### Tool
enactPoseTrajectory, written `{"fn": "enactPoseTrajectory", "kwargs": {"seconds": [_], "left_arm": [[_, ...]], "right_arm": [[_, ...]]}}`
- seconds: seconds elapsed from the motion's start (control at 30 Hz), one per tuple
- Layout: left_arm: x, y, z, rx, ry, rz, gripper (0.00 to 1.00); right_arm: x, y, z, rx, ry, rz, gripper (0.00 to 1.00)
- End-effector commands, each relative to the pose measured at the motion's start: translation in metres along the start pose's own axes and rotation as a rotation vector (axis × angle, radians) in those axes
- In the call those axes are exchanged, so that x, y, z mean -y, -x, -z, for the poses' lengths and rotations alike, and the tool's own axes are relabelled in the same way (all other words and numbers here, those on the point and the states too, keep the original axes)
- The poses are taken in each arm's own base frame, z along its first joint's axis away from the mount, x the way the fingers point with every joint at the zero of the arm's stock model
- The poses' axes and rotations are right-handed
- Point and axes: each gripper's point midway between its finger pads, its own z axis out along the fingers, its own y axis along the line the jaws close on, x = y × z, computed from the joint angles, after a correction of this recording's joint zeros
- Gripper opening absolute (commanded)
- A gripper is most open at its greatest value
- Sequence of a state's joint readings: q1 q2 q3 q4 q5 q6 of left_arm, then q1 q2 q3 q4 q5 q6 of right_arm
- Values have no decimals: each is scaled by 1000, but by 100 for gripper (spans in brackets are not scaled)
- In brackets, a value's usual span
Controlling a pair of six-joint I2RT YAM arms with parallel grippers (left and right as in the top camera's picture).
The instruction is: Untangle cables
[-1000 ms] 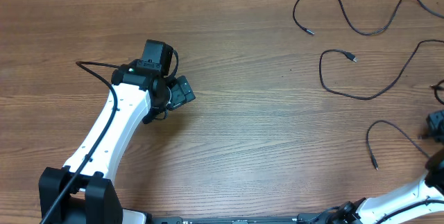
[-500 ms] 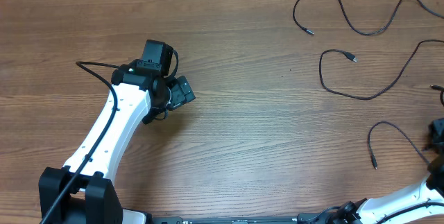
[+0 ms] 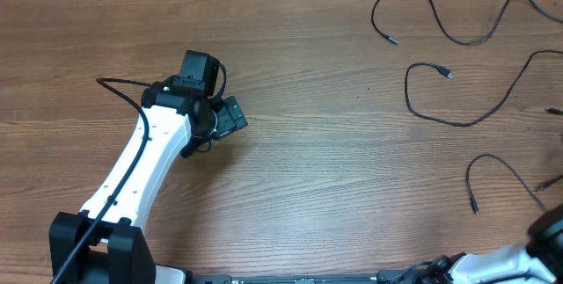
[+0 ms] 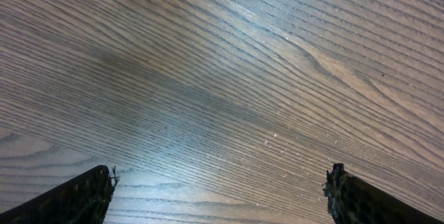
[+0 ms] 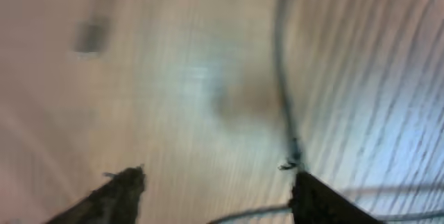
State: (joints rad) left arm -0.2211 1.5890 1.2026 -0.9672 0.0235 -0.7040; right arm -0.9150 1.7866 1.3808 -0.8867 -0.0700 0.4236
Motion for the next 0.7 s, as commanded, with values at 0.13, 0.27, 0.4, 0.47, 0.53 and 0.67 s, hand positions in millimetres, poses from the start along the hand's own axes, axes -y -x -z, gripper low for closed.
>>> {"fn": "enactPoseTrajectory", "kwargs": {"seconds": [0.13,0.27,0.4,0.47,0.53,0.67], "left_arm": [[3,2,-3,4,-8,5,99],[4,3,-3,7,-11,5,100],[4,2,-3,6,-10,5,100],[4,3,-3,6,-10,5,100],[4,2,-3,6,-10,5,100],[4,3,-3,6,-10,5,100]], "right_arm": [[-51,-39,77,-81,272,50,75],[-57,-82,80,-192,232,155,75],[-57,-113,68,-240,138,224,84],[-52,-123,60,-242,73,202,93],[-49,-134,52,-250,33,190,95],[-42,-150,32,-243,-32,193,97]]}}
